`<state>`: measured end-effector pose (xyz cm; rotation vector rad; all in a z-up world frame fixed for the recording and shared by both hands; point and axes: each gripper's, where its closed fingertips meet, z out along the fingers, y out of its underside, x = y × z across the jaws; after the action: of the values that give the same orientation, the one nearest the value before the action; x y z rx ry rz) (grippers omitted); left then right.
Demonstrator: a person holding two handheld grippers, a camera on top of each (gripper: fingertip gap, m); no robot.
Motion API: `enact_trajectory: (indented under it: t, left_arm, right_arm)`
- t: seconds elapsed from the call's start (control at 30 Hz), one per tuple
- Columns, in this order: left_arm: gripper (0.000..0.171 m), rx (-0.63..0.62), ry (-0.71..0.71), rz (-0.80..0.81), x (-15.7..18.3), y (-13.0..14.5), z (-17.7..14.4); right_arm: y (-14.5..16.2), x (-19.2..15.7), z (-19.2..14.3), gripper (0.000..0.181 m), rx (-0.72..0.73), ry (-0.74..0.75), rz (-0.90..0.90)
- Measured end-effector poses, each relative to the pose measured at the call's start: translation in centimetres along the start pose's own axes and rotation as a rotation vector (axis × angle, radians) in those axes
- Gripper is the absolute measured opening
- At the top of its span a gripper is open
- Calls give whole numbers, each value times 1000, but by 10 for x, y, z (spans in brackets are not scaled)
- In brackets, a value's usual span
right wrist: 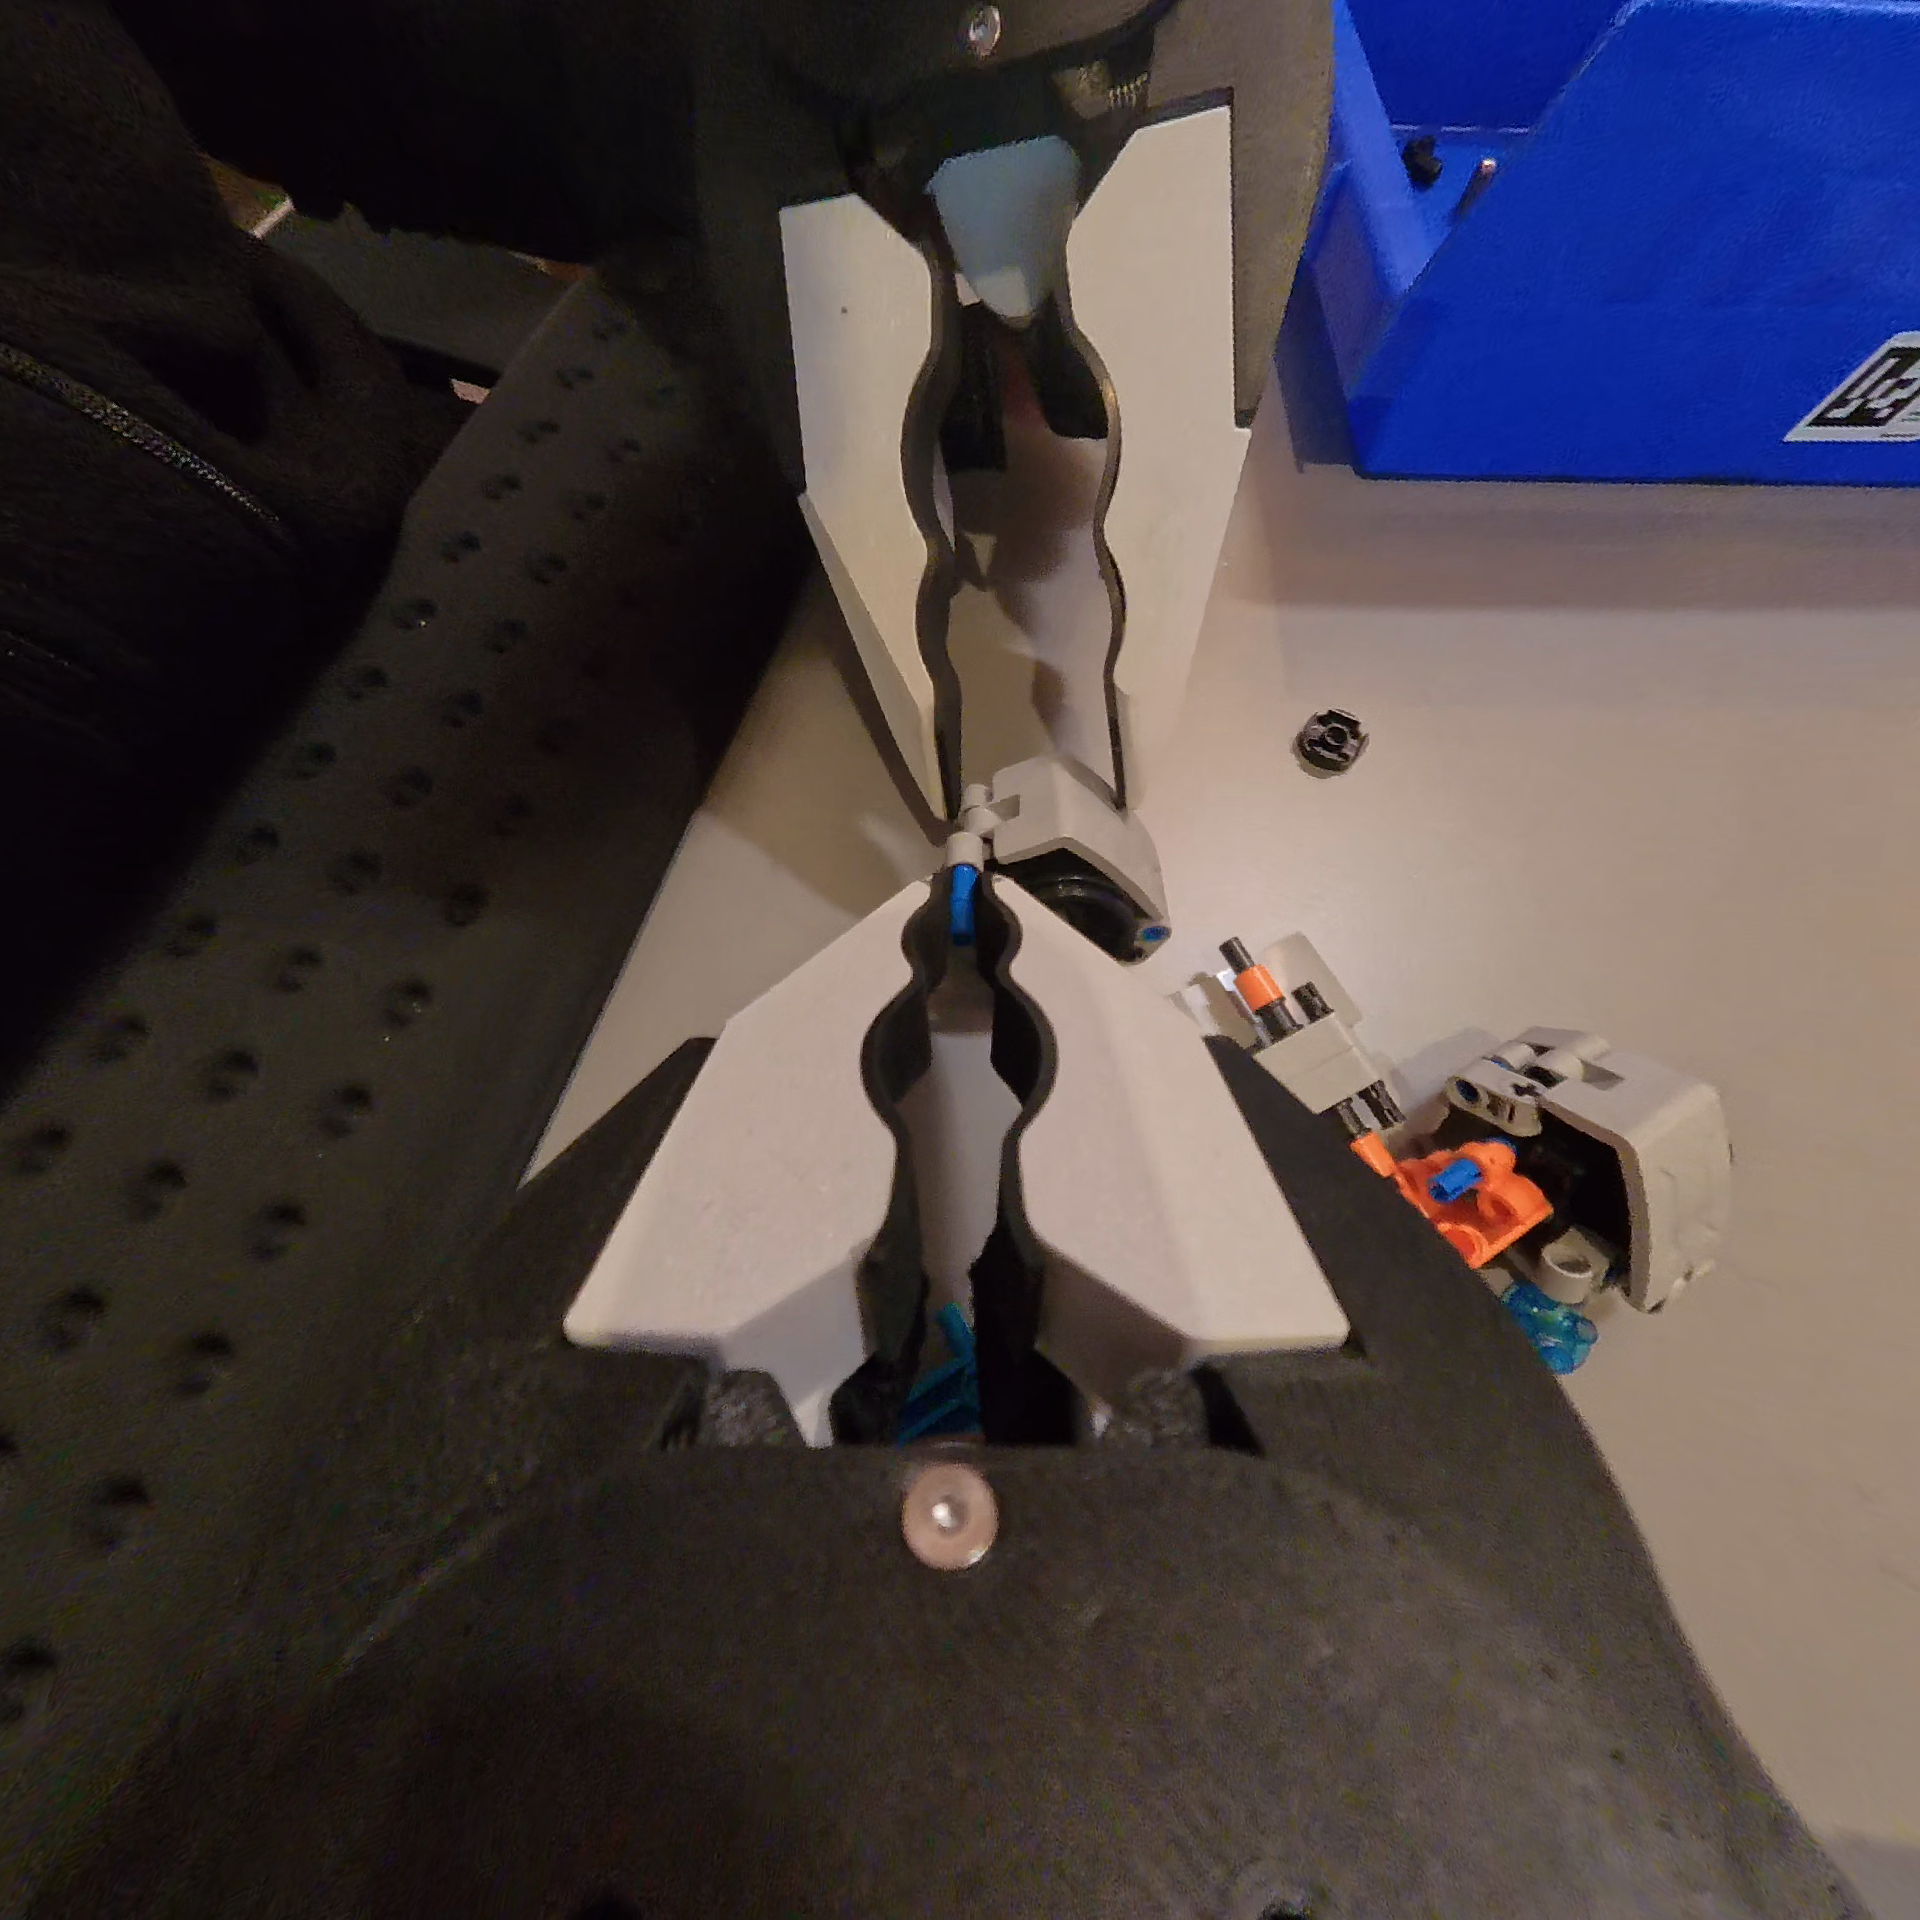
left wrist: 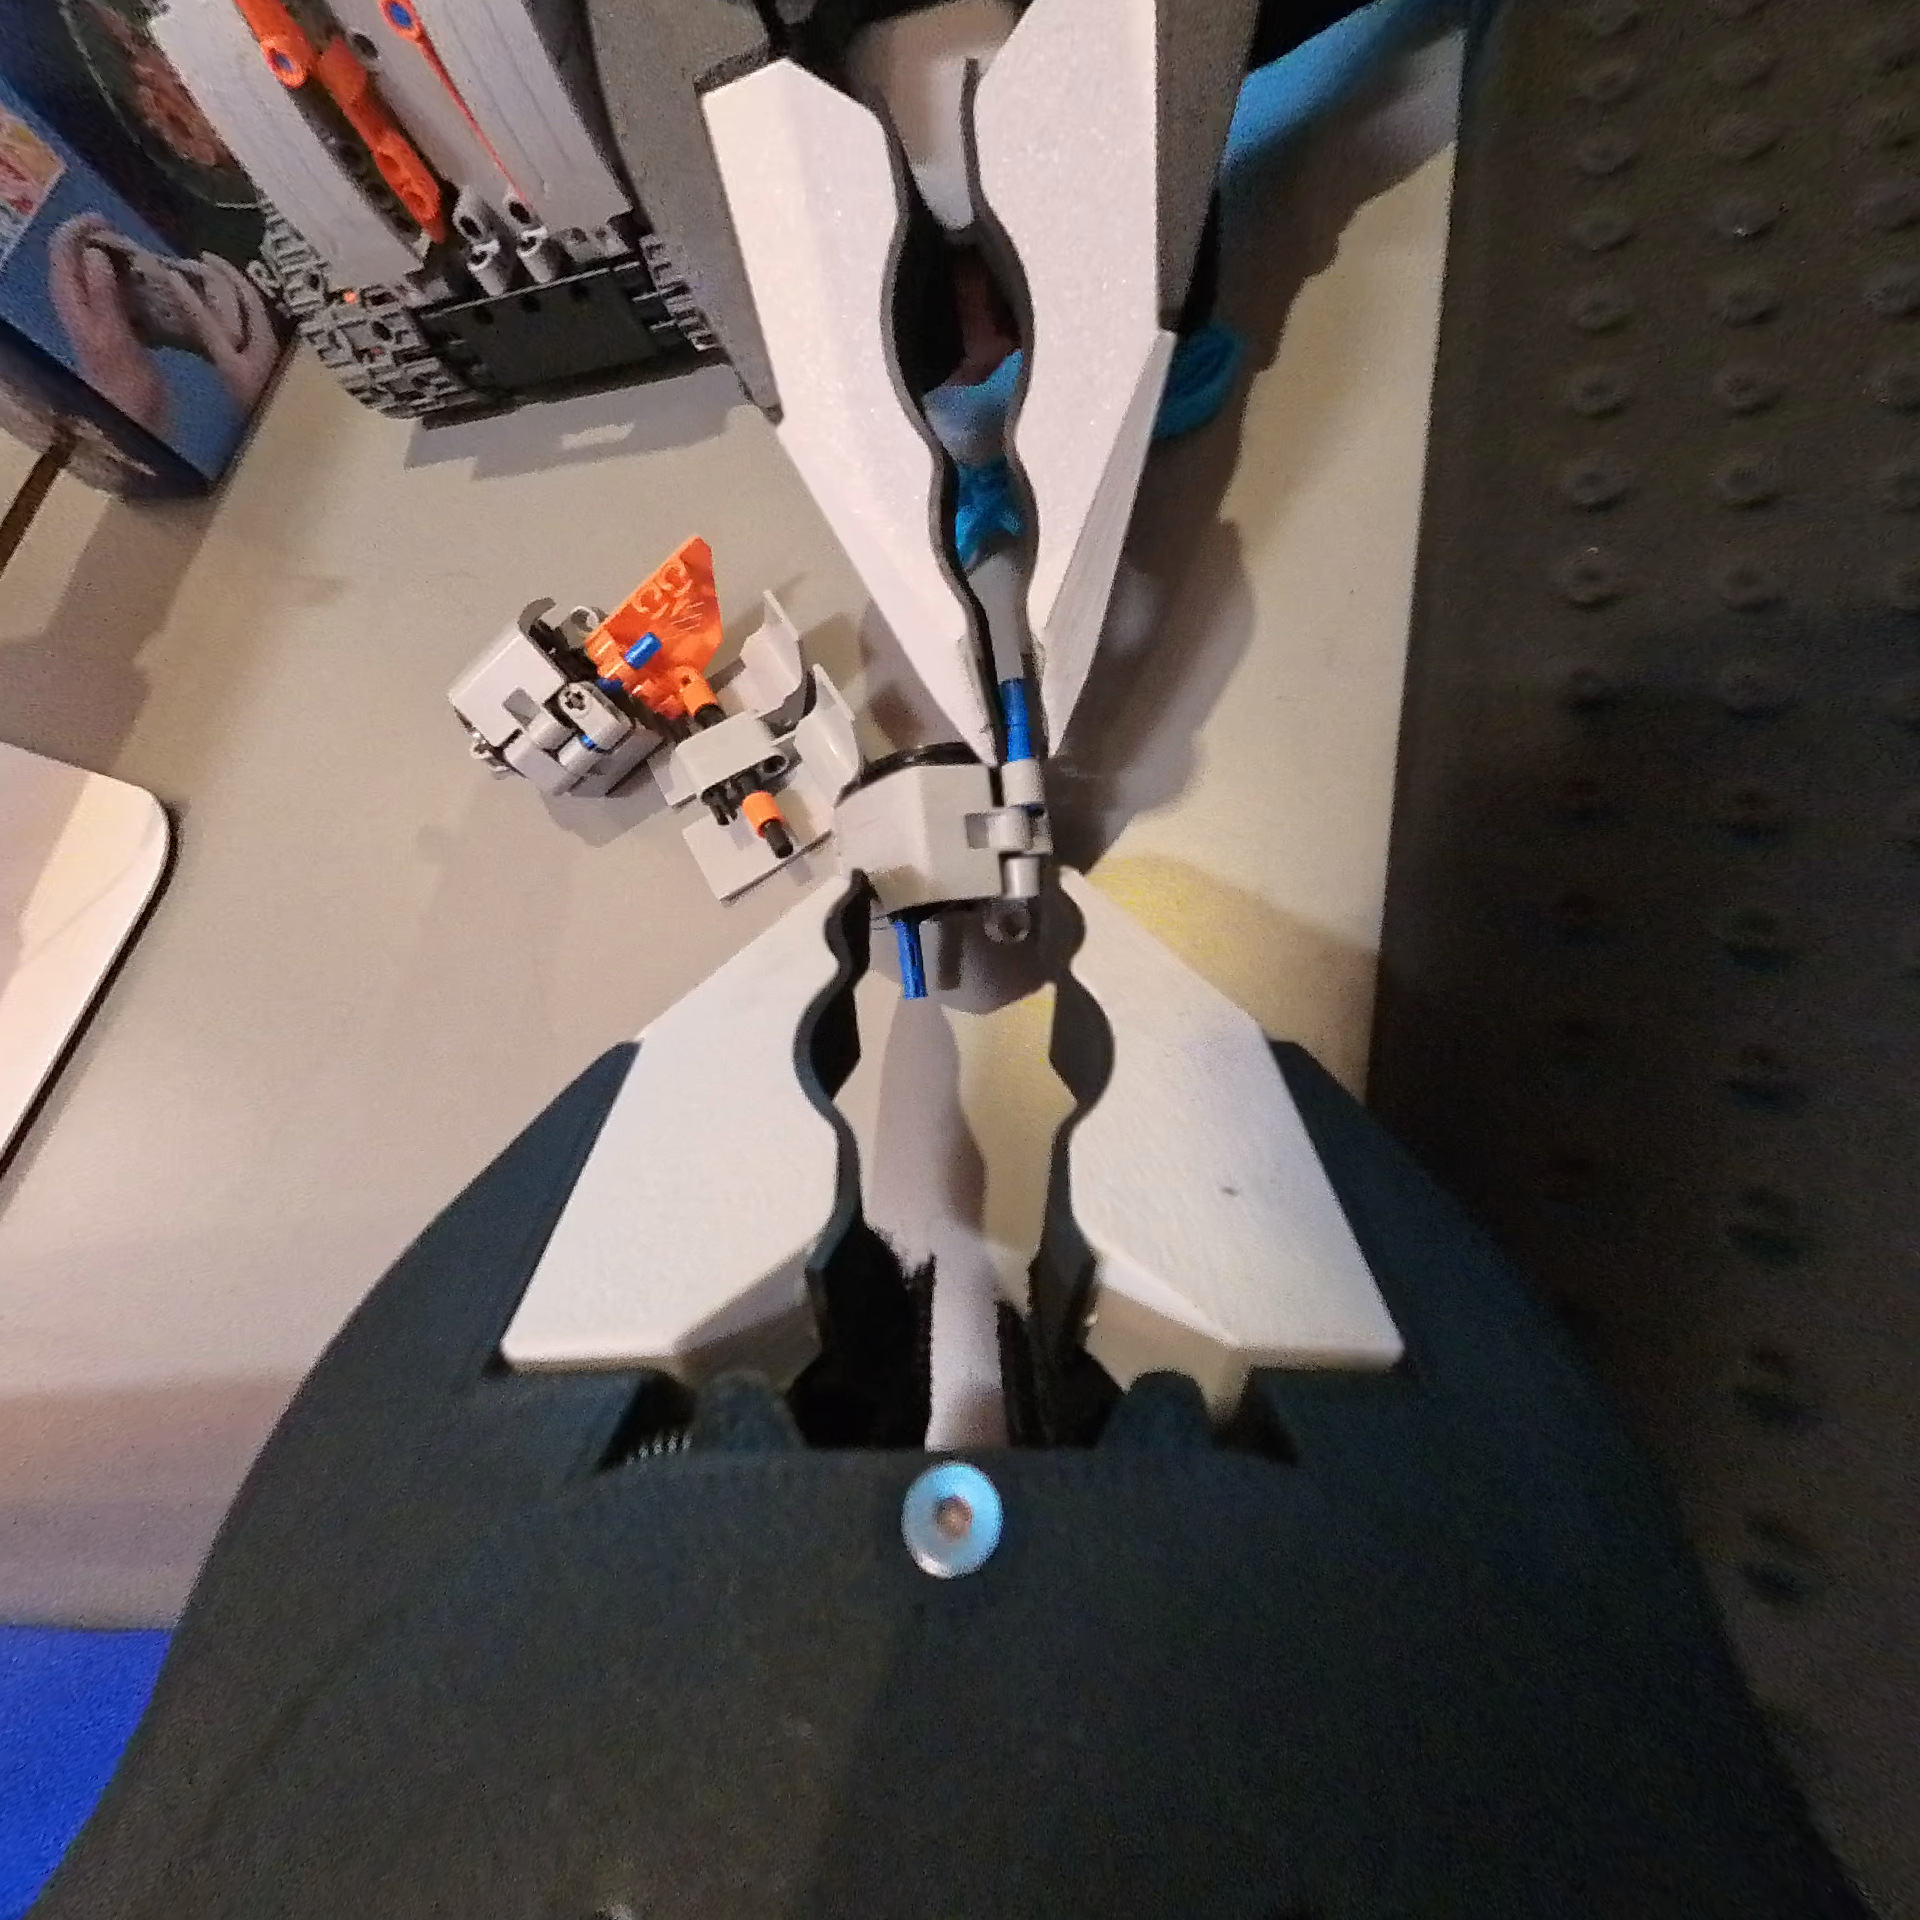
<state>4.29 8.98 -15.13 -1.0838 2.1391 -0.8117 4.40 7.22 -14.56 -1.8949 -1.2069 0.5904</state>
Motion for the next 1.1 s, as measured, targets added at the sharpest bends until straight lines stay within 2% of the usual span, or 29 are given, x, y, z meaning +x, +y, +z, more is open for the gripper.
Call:
enact_trajectory:
  t: [0.17,0.27,0.43,0.5,0.73,0.9,1.1]
  left_arm:
    - [11,7,45,74,2,-4,-12]
    - [15,-1,30,141,0,-5,-11]
    - [21,-65,-56,355,3,0,0]
    - [13,-59,-81,392,0,-2,-1]
    - [7,-73,-153,529,-5,-3,2]
    - [6,-22,-168,500,-7,-5,3]
    - [1,37,-152,364,-9,-7,2]
  right_arm:
    - [0,-4,-2,2,18,-43,7]
    - [0,-6,-3,2,37,-79,29]
    - [1,-5,-4,2,47,-95,49]
    - [1,-6,-4,2,53,-108,56]
    - [0,-5,-8,2,77,-134,92]
    - [1,-4,-9,1,87,-143,111]
    - [1,-2,-9,1,75,-124,104]
